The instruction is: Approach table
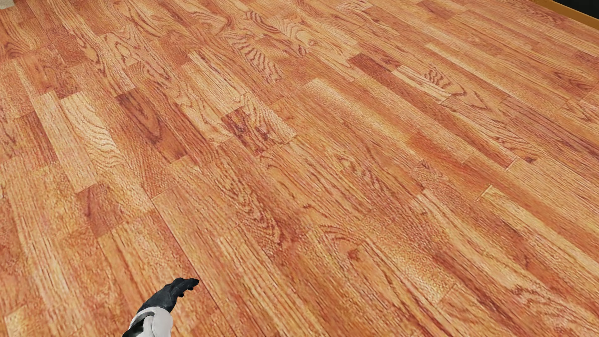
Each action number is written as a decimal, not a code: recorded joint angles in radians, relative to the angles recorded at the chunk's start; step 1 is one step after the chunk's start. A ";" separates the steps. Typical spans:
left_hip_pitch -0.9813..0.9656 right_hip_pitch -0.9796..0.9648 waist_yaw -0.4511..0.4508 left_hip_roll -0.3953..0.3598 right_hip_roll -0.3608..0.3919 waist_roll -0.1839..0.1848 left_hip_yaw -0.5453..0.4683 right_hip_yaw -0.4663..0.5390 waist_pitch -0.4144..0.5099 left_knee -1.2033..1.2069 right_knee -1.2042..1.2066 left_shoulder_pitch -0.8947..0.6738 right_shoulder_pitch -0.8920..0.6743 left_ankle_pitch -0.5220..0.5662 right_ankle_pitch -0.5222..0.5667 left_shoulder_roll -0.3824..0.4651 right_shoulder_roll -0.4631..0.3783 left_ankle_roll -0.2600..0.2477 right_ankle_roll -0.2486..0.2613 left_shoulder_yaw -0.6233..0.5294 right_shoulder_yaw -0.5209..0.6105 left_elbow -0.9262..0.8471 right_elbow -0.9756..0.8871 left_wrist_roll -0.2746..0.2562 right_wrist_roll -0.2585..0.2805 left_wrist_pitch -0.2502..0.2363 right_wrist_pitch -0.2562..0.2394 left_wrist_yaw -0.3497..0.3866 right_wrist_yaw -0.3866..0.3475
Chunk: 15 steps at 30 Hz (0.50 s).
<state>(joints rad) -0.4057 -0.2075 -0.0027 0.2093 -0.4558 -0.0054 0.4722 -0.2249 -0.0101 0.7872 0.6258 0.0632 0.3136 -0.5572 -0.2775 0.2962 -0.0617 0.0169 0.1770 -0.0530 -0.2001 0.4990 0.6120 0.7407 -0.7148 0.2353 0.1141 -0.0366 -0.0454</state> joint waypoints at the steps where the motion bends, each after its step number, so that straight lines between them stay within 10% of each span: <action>1: 0.023 -0.070 -0.011 -0.061 -0.053 -0.004 -0.023 -0.020 0.006 -0.039 0.151 -0.023 0.024 -0.007 0.110 -0.003 0.008 0.015 -0.172 -0.010 -0.025 -0.078 -0.009 0.008 0.008 -0.019 0.008 0.011 -0.012; 3: 0.097 -0.275 -0.056 -0.164 0.007 -0.008 -0.083 0.032 0.021 -0.145 0.452 -0.078 0.073 -0.007 0.069 0.016 0.026 0.030 -0.338 -0.063 -0.051 -0.207 -0.021 0.017 0.011 -0.058 0.013 -0.005 -0.010; 7: 0.291 -0.630 -0.117 -0.256 0.388 0.015 -0.213 0.028 0.031 -0.358 0.399 -0.304 0.184 -0.017 -0.003 0.110 0.096 0.041 -0.024 -0.247 -0.084 -0.236 -0.051 0.009 0.017 -0.043 0.005 -0.042 0.048; 9: 0.390 -0.692 -0.142 -0.271 0.482 0.026 -0.287 0.024 0.038 -0.399 0.052 -0.456 0.238 -0.049 0.039 0.114 0.136 0.043 0.014 -0.357 -0.101 -0.128 -0.054 0.026 0.005 0.001 0.013 -0.031 0.046; 13: 0.518 -0.633 -0.189 -0.232 0.470 0.052 -0.412 0.033 0.058 -0.206 -0.038 -0.541 0.319 0.219 0.163 -0.034 0.191 -0.009 -0.246 -0.451 -0.137 0.296 0.027 -0.090 -0.065 0.133 0.083 0.054 0.089; 15: 0.369 -0.557 -0.197 -0.183 0.459 0.060 -0.416 0.029 0.074 0.201 0.092 -0.433 0.285 0.572 0.044 -0.055 0.175 -0.177 -0.292 -0.463 -0.147 0.433 0.081 -0.156 -0.101 0.172 0.120 0.061 0.120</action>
<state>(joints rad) -0.0364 -0.7641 -0.1993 0.0261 0.0031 0.0548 0.0565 -0.1957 0.0640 0.9884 0.7182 -0.3695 0.5991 0.0146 -0.2340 0.2416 0.1138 -0.1602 -0.1155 -0.5163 -0.3471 0.9324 0.6930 0.5848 -0.8160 0.4072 0.2343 0.0243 0.0744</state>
